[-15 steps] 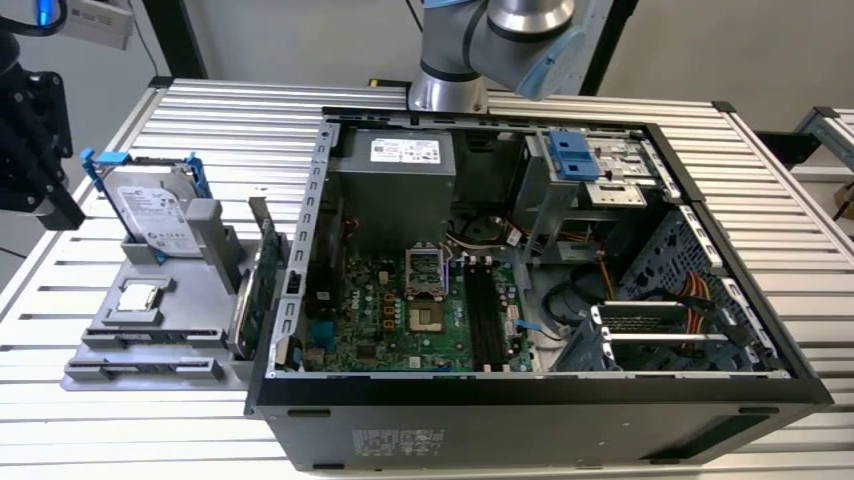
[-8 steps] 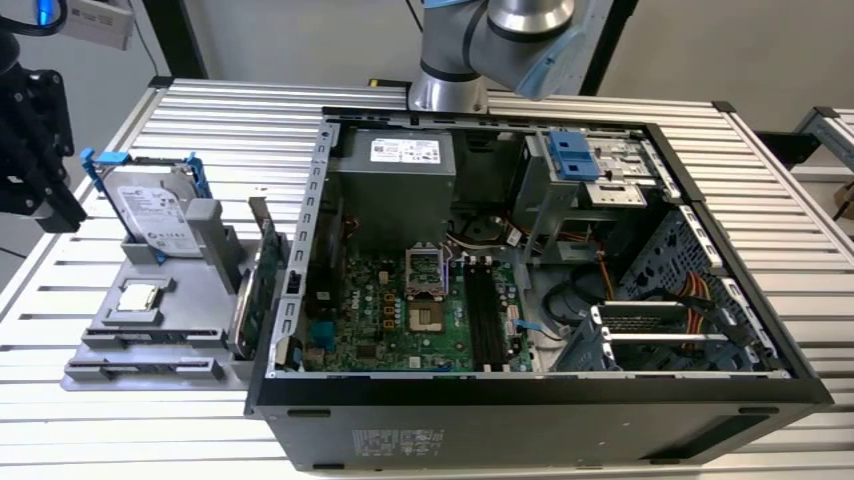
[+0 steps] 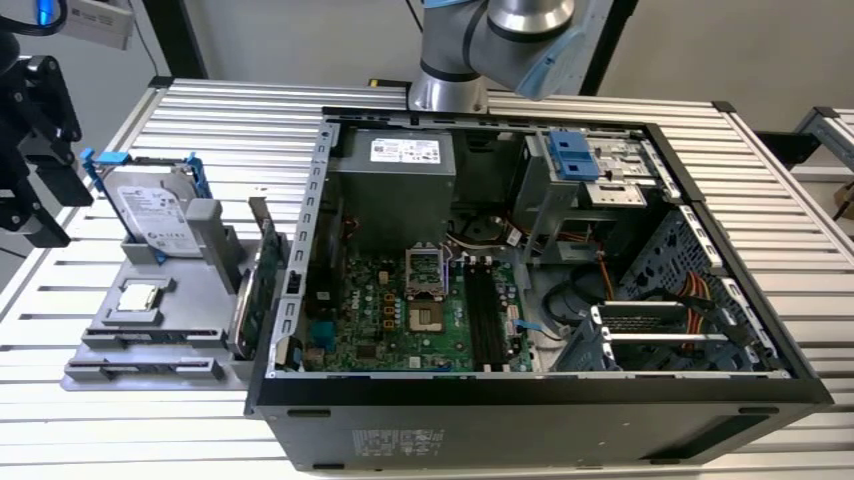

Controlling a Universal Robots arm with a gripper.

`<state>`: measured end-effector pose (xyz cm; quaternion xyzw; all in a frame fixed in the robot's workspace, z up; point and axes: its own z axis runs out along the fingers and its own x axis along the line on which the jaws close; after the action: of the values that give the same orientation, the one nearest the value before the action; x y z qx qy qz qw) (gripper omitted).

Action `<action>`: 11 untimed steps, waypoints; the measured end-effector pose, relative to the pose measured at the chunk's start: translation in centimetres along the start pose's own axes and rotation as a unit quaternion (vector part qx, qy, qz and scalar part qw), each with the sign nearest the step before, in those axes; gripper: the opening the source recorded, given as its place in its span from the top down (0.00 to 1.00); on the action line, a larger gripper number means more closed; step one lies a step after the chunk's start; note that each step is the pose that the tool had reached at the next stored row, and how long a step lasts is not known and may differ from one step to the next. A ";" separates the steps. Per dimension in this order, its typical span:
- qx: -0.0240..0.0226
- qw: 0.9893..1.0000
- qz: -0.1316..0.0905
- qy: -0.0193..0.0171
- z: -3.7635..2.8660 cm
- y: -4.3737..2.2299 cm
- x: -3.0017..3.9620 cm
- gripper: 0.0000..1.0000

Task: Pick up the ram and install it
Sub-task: 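Pick up the ram and move it above insertion slot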

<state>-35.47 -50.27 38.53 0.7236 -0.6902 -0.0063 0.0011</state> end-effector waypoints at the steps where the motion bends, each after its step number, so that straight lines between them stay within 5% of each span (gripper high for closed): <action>1: 0.000 1.000 0.000 0.000 0.01 0.00 0.00 0.00; 11: 0.000 1.000 -0.003 0.000 0.12 0.00 0.00 0.00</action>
<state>-35.47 -50.27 38.42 0.7259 -0.6878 -0.0063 0.0011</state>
